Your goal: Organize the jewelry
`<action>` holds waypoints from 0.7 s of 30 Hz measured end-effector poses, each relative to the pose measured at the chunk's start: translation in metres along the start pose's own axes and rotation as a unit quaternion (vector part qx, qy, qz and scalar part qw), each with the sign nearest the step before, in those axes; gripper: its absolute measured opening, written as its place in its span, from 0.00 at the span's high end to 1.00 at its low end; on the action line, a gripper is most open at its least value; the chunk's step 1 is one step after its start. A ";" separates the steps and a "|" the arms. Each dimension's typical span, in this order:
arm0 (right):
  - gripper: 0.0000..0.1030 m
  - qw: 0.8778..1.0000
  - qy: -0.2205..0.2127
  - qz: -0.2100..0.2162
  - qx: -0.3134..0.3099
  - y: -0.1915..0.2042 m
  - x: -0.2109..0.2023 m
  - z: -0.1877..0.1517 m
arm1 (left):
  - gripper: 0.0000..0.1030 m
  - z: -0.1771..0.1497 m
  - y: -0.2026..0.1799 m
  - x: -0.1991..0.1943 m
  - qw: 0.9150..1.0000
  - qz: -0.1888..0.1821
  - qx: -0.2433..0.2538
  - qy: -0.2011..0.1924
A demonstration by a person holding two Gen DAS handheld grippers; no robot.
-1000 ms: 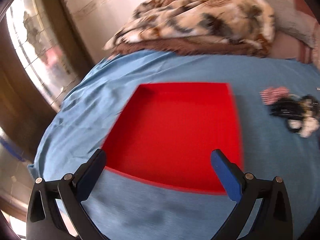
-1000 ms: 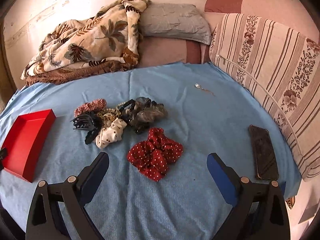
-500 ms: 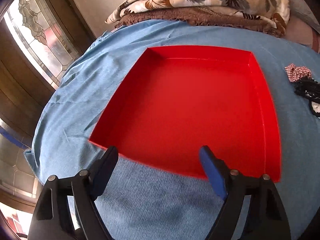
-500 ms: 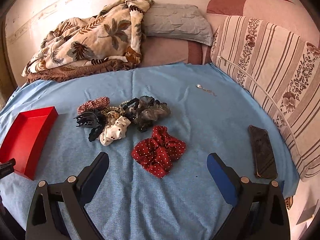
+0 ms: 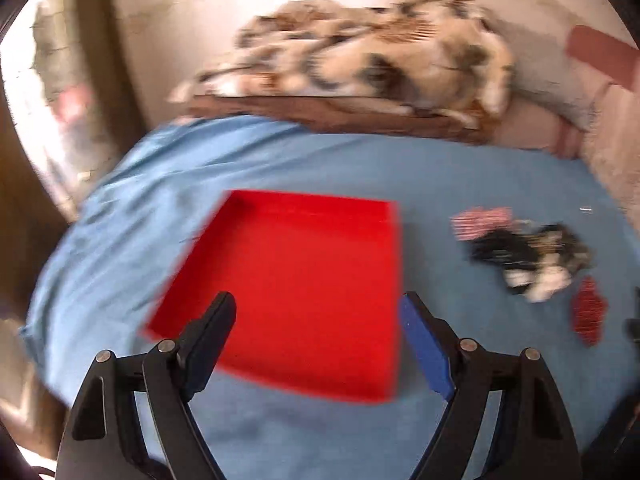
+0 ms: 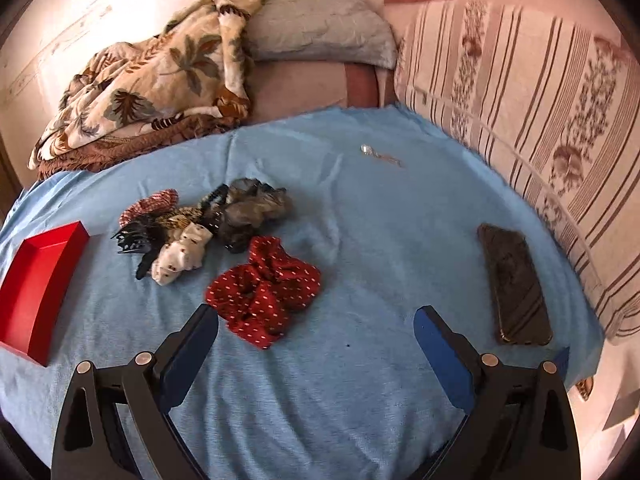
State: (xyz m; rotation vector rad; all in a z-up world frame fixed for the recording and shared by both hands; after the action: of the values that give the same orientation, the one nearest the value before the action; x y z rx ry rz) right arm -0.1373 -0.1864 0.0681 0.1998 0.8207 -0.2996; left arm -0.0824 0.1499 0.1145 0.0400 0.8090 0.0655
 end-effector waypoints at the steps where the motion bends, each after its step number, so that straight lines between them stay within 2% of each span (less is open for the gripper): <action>1: 0.04 1.000 0.005 0.008 0.003 -0.003 0.004 0.001 | 0.20 0.006 -0.015 0.006 1.000 -0.027 0.003 0.012; 5: 0.13 0.999 0.026 0.038 0.014 -0.007 0.021 0.004 | 0.20 0.025 -0.065 0.036 0.991 -0.118 -0.014 0.053; 9: 0.17 0.996 0.047 0.066 0.026 -0.008 0.042 0.007 | 0.20 0.044 -0.112 0.074 0.974 -0.196 -0.047 0.101; 14: 0.19 0.993 0.062 0.089 0.046 -0.009 0.065 0.012 | 0.20 0.050 -0.151 0.116 0.962 -0.221 -0.068 0.144; 18: 0.20 0.992 0.069 0.096 0.052 -0.008 0.079 0.015 | 0.20 0.048 -0.161 0.141 0.956 -0.219 -0.083 0.175; 20: 0.24 0.990 0.076 0.101 0.056 -0.008 0.084 0.015 | 0.31 0.044 -0.163 0.150 0.950 -0.227 -0.100 0.189; 21: 0.26 0.990 0.078 0.104 0.057 -0.008 0.087 0.015 | 0.47 0.043 -0.162 0.153 0.948 -0.229 -0.103 0.194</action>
State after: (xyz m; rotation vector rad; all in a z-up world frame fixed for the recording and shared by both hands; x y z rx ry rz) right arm -0.0740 -0.2137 0.0131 0.4160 0.9305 -0.1357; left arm 0.0616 -0.0009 0.0240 -0.3693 1.1833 -0.2911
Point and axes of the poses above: each gripper's, at about its wrist camera, not at the fingertips, and x roughly the way its jaws point, y to its left, z to its top, the point moved 2 cm from there along x, roughly the way its jaws point
